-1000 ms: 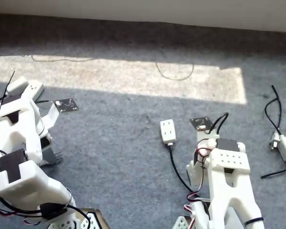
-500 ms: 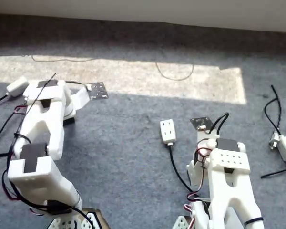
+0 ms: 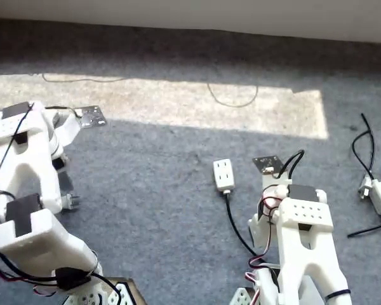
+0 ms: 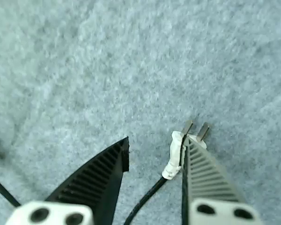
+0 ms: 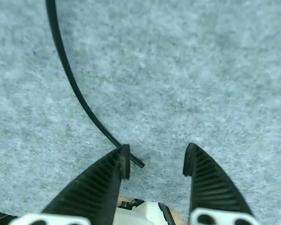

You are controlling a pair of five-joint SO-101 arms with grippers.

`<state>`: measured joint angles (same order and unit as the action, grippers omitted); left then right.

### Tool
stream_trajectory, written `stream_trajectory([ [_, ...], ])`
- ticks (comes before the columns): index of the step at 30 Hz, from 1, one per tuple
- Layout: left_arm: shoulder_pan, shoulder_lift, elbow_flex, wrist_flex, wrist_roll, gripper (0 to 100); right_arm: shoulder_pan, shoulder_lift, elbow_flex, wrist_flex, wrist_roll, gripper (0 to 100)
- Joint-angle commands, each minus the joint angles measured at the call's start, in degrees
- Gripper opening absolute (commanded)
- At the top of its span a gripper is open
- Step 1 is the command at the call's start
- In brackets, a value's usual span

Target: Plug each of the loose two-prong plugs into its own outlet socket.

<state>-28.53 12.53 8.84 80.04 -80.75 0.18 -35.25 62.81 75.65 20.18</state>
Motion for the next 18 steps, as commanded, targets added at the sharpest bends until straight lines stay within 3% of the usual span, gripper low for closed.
stream_trajectory([
  [1,-6.8,-2.0,-1.9,1.7,-25.1,21,0.3,-0.7,-0.2,-0.4,0.1,19.1],
  [6,-8.0,-1.9,0.5,1.1,-26.3,21,0.5,-0.7,-0.2,-0.1,0.1,19.1],
  [13,-8.0,-2.2,12.8,-11.4,-26.4,21,0.7,-0.7,-0.1,0.0,0.0,19.1],
  [18,-8.1,-2.3,16.4,-15.2,-26.4,21,0.7,-0.7,-0.1,0.0,0.0,19.1],
])
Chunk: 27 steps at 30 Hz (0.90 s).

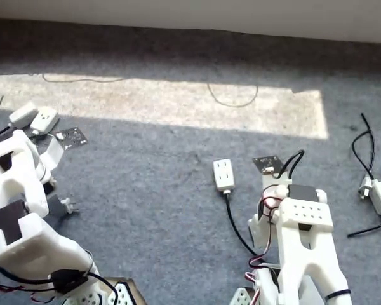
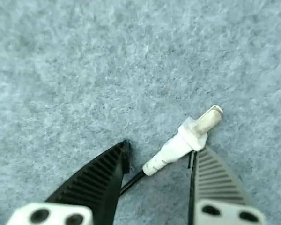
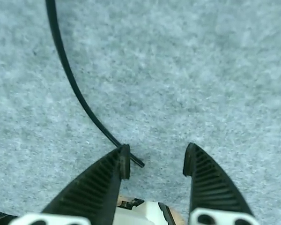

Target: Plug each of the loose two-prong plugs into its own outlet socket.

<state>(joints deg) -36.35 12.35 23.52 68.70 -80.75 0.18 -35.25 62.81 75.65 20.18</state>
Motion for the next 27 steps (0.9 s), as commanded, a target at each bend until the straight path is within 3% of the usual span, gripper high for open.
stream_trajectory([
  [1,-0.2,-2.3,1.7,-3.9,-26.4,21,0.7,-0.7,-0.1,0.0,0.0,19.1],
  [6,0.0,-2.3,2.2,-3.3,-26.4,20,0.7,-0.7,-0.1,0.0,0.0,19.1],
  [13,-0.2,-2.3,2.2,-3.3,-26.4,0,0.7,-0.7,-0.1,0.0,0.0,19.1],
  [25,1.6,-2.4,1.6,-3.8,-25.7,2,0.7,-0.7,-0.1,0.0,0.0,19.1],
  [27,3.4,-2.5,1.3,-4.0,-22.1,2,0.7,-0.7,-0.1,0.0,0.0,19.1],
])
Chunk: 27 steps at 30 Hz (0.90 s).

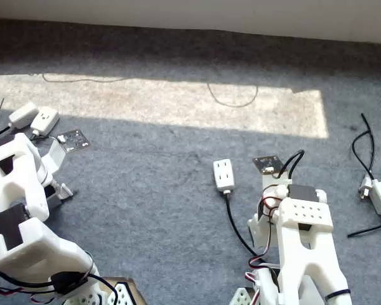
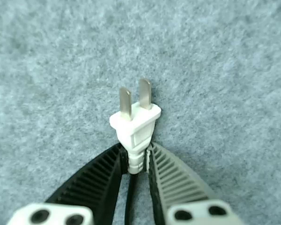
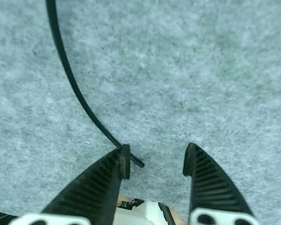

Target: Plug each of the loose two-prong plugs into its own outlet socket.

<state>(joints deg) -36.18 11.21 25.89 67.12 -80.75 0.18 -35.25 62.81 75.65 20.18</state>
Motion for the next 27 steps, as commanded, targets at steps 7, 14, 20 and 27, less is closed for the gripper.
stream_trajectory([
  [7,14.3,-1.3,-2.2,-6.2,-4.7,2,0.7,-0.7,-0.1,0.0,0.0,19.1],
  [14,27.9,-2.0,-3.5,2.4,3.6,2,0.7,-0.7,-0.1,0.0,0.0,19.1],
  [20,35.2,-10.9,-5.0,9.7,6.4,2,0.5,-0.7,-0.1,-0.3,0.0,19.1],
  [27,39.1,-14.5,2.3,1.8,6.6,3,0.3,-0.7,-0.1,-0.5,0.0,19.1],
])
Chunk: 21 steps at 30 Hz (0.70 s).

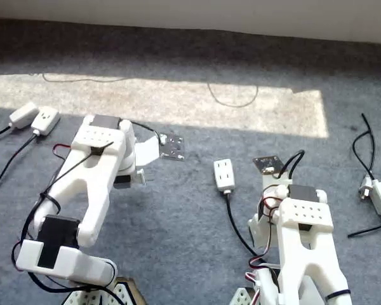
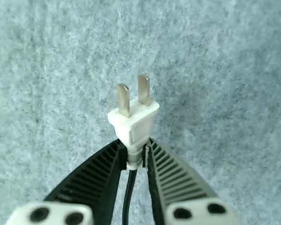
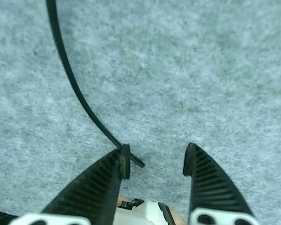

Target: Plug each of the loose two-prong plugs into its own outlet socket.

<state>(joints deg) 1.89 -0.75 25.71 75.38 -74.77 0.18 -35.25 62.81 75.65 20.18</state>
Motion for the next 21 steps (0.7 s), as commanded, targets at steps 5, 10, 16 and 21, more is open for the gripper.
stream_trajectory([
  [5,-3.2,0.6,6.2,-15.2,0.5,16,0.3,-0.7,-0.1,-0.5,0.0,19.1],
  [10,-5.4,3.3,6.0,-16.5,0.3,20,0.3,-0.7,-0.1,-0.5,0.0,19.1],
  [16,-3.5,1.1,3.6,-16.2,0.6,20,0.3,-0.7,-0.1,-0.5,0.0,19.1],
  [21,-0.2,0.0,0.4,-16.1,4.6,20,0.3,-0.7,-0.1,-0.5,0.0,19.1],
])
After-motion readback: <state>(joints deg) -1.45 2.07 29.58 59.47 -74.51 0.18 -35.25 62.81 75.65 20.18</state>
